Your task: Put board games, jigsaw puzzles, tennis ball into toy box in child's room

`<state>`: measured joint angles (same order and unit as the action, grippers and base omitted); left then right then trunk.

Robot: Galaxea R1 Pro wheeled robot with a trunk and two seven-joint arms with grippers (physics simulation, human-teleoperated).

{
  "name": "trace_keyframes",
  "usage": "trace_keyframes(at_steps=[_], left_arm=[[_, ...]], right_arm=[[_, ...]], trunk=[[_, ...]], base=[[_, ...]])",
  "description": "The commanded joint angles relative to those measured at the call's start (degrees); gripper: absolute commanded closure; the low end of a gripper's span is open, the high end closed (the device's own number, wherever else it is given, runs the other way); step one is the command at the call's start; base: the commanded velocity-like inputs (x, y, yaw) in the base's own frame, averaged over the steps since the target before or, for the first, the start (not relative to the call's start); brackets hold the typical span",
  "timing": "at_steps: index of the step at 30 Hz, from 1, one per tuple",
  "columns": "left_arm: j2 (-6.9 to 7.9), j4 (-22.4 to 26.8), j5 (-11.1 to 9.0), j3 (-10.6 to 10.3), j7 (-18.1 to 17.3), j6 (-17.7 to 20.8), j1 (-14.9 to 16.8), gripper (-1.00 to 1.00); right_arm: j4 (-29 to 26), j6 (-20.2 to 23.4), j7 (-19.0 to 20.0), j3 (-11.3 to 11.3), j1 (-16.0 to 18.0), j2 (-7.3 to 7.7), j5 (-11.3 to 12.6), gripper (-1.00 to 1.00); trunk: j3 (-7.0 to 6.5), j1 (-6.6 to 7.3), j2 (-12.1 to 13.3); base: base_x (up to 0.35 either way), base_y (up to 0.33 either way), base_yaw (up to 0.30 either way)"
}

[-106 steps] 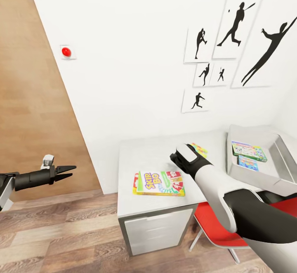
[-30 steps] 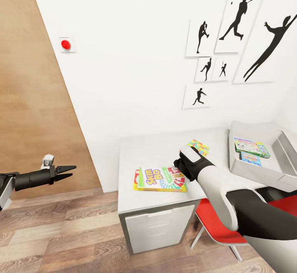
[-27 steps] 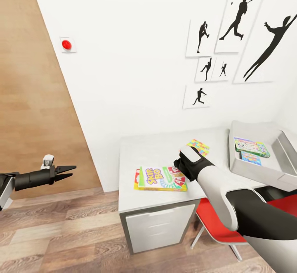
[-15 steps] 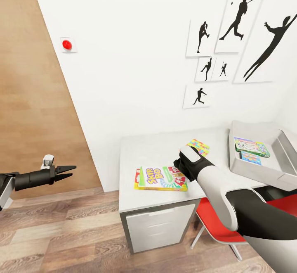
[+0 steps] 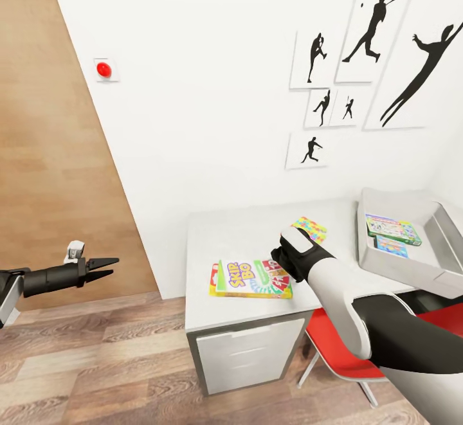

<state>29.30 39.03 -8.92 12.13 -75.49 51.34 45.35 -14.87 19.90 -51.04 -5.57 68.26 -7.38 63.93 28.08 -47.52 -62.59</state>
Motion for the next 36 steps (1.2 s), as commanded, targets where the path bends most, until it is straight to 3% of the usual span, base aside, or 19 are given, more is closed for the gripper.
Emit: trace_keyframes(at_steps=[1, 15, 25, 36], left_arm=[[0.02, 0.0, -0.13, 0.0, -0.1, 0.51, 0.03, -1.0], [0.06, 0.0, -0.13, 0.0, -0.22, 0.51, 0.07, -1.0], [0.06, 0.0, 0.22, 0.0, -4.1, 0.51, 0.02, -1.0], [0.06, 0.0, 0.3, -0.04, -4.59, 0.51, 0.03, -1.0]], right_arm=[[-0.07, 0.51, -0.29, -0.48, 0.01, 0.03, 0.23, -1.0], [-0.07, 0.49, -0.29, -0.49, 0.03, -0.08, 0.23, -1.0], [-0.07, 0.49, -0.28, -0.49, 0.03, -0.09, 0.23, -1.0], [-0.07, 0.56, -0.29, -0.49, 0.03, -0.09, 0.23, -1.0]], trunk=[[0.06, -0.01, -0.04], [0.06, -0.01, -0.04], [0.06, -0.01, -0.04], [0.06, -0.01, -0.04]], base=[[0.038, 0.0, 0.0], [0.008, 0.0, 0.0], [0.059, 0.029, 0.0], [0.008, 0.004, 0.0]])
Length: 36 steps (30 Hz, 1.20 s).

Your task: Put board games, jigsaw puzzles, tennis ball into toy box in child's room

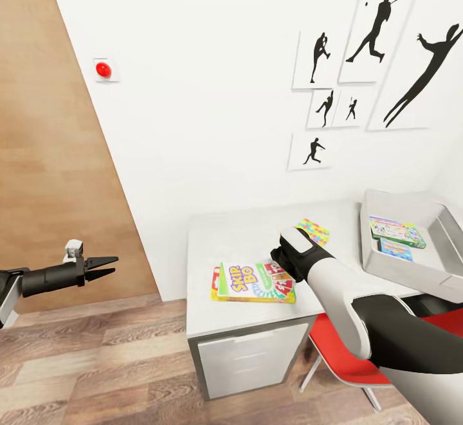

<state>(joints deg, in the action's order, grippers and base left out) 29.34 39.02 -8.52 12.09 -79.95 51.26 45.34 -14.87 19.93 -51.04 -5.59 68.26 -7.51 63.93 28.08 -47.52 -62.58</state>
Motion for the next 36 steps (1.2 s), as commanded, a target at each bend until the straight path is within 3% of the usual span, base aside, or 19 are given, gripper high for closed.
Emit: trace_keyframes(at_steps=[1, 31, 36], left_arm=[[0.01, 0.0, -0.1, -0.02, -0.16, 0.6, 0.04, -1.0], [-0.08, 0.0, -0.1, -0.05, -0.21, 0.6, 0.02, -1.0], [-0.12, 0.0, -0.15, -0.1, -0.21, 0.6, 0.01, -1.0]], right_arm=[[-0.07, 0.53, -0.29, -0.48, 0.01, 0.04, 0.23, -1.0], [-0.07, 0.54, -0.25, -0.49, 0.02, 0.24, 0.23, -1.0], [-0.07, 0.54, -0.25, -0.53, 0.03, 0.35, 0.23, -1.0]], trunk=[[0.06, 0.0, -0.04], [0.06, 0.0, -0.04], [0.96, -1.1, -2.04]], base=[[0.0, 0.0, 0.0], [0.024, 0.014, 0.0], [0.0, 0.0, 0.0]])
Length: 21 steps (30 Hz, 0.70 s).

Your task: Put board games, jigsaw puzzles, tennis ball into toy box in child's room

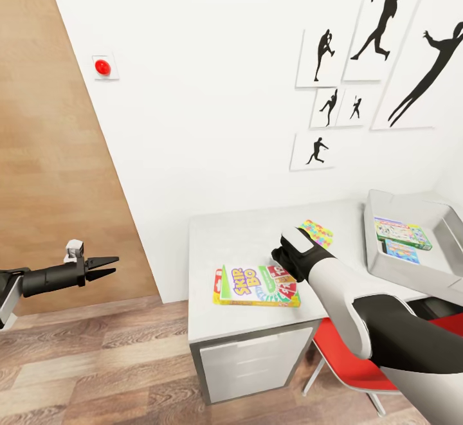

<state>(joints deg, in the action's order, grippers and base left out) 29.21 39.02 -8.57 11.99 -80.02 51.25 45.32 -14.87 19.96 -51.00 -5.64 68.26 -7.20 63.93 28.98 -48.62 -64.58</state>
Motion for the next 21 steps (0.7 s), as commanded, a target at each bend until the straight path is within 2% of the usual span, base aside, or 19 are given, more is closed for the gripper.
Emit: trace_keyframes(at_steps=[1, 3, 10, 18, 21], left_arm=[[0.0, 0.0, -0.11, -0.01, -0.14, 0.6, 0.05, -1.0], [-0.01, 0.0, -0.12, -0.02, -0.14, 0.6, 0.04, -1.0], [-0.03, 0.0, -0.13, -0.04, -0.14, 0.6, 0.03, -1.0], [-0.06, 0.0, -0.13, -0.04, -0.14, 0.6, 0.03, -1.0], [-0.07, 0.0, -0.13, -0.04, -0.14, 0.6, 0.03, -1.0]], right_arm=[[-0.07, 0.52, -0.27, -0.49, 0.03, 0.05, 0.23, -1.0], [-0.07, 0.52, -0.26, -0.5, 0.03, 0.06, 0.23, -1.0], [-0.09, 0.55, -0.28, -0.51, 0.03, 0.15, 0.23, -1.0], [-0.08, 0.6, -0.29, -0.53, 0.03, 0.16, 0.23, -1.0], [-0.07, 0.61, -0.3, -0.57, 0.03, 0.22, 0.23, -1.0]], trunk=[[0.24, -0.23, -0.46], [0.6, -0.67, -1.26], [0.6, -0.67, -1.26], [2.04, -2.42, -4.47], [2.04, -2.42, -4.47]], base=[[0.0, 0.0, 0.0], [0.0, 0.0, 0.0], [0.0, 0.0, 0.0], [0.0, 0.0, 0.0], [0.0, 0.0, 0.0]])
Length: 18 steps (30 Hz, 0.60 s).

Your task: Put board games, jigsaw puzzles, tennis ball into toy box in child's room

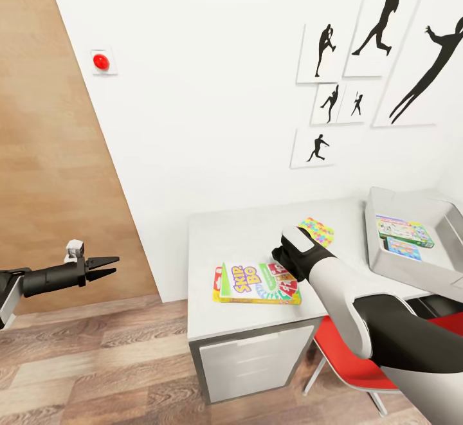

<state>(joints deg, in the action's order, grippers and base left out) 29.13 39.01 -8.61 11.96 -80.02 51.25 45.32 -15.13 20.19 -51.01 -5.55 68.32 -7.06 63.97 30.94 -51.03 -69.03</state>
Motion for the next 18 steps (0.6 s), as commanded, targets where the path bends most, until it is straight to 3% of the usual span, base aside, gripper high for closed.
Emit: trace_keyframes(at_steps=[1, 18], left_arm=[[0.02, 0.01, -0.11, -0.01, -0.14, 0.61, 0.03, -1.0], [-0.03, 0.01, -0.1, -0.01, -0.14, 0.59, 0.03, -1.0]], right_arm=[[0.19, 0.38, -0.28, -0.67, -0.03, 0.09, 0.19, -1.0], [1.17, 0.42, -0.25, -0.61, -0.03, 0.11, 0.19, -1.0]], trunk=[[0.08, -0.01, -0.02], [0.08, -0.01, -0.02]], base=[[0.0, 0.0, 0.0], [-0.022, 0.019, 0.0]])
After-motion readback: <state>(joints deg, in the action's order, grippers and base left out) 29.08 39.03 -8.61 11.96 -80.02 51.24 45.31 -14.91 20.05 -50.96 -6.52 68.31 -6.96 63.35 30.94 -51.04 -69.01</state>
